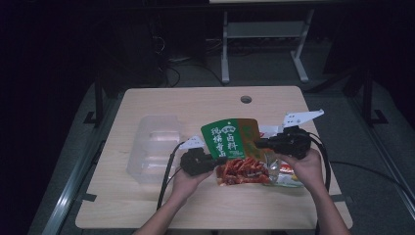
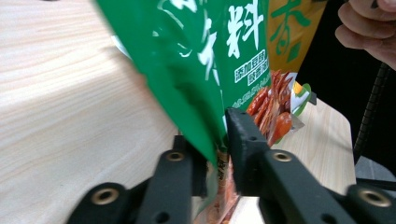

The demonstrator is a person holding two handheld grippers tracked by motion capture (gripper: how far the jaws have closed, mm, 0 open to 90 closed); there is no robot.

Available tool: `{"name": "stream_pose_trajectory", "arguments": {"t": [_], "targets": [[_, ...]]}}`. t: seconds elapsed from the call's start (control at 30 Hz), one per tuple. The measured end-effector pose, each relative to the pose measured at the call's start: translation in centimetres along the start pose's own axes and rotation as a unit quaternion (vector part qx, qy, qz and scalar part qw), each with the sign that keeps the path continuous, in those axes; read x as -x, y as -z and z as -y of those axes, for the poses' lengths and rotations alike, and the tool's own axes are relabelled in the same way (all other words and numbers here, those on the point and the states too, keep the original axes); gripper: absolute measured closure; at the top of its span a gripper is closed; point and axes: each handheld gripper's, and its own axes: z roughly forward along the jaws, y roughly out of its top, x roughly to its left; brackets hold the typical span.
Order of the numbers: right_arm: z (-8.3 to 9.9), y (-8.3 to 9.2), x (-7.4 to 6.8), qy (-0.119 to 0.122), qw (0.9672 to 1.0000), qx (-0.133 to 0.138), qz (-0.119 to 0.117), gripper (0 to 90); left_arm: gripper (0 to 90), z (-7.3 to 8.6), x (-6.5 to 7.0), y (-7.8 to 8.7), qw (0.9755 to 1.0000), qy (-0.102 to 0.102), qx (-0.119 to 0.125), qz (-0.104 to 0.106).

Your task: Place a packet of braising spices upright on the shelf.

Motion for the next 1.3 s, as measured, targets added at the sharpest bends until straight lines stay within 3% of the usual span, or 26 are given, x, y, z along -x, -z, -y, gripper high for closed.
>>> {"name": "stream_pose_trajectory", "arguments": {"t": [0.37,0.47,0.67,0.8,0.97,1.07,1.17,1.3], "targets": [[1.1,-0.7,-0.2,0.013,0.9998,-0.015,-0.004,89.1,85.4,-0.2,0.3,1.1,0.9991,-0.033,-0.006,-0.026],[1.5,-1.4,0.0,0.007,0.9996,-0.021,-0.018,83.1,85.4,-0.2,0.5,1.3,0.9985,-0.046,-0.007,-0.027],[1.3,-2.4,0.0,0.011,0.9988,-0.037,-0.029,76.3,85.3,-0.2,0.5,1.3,0.9983,-0.05,-0.01,-0.026],[0.8,-3.6,-0.1,0.016,0.9971,-0.066,-0.034,71.8,85.1,-0.2,0.8,1.2,0.9983,-0.054,-0.007,-0.022],[0.4,-4.3,-0.4,0.028,0.9958,-0.08,-0.033,77.1,84.4,-0.3,0.8,1.3,0.9975,-0.064,-0.016,-0.025],[0.3,-4.3,-0.4,0.021,0.996,-0.08,-0.036,86.4,83.7,-0.3,0.9,1.5,0.9971,-0.069,-0.018,-0.026],[0.4,-4.4,-0.4,0.013,0.9962,-0.075,-0.043,88.8,81.8,-0.2,1.1,1.7,0.9971,-0.068,-0.018,-0.031],[0.5,-4.2,-0.6,0.002,0.9963,-0.068,-0.052,89.4,71.4,-0.2,1.3,2.3,0.9966,-0.068,-0.02,-0.041]]}}
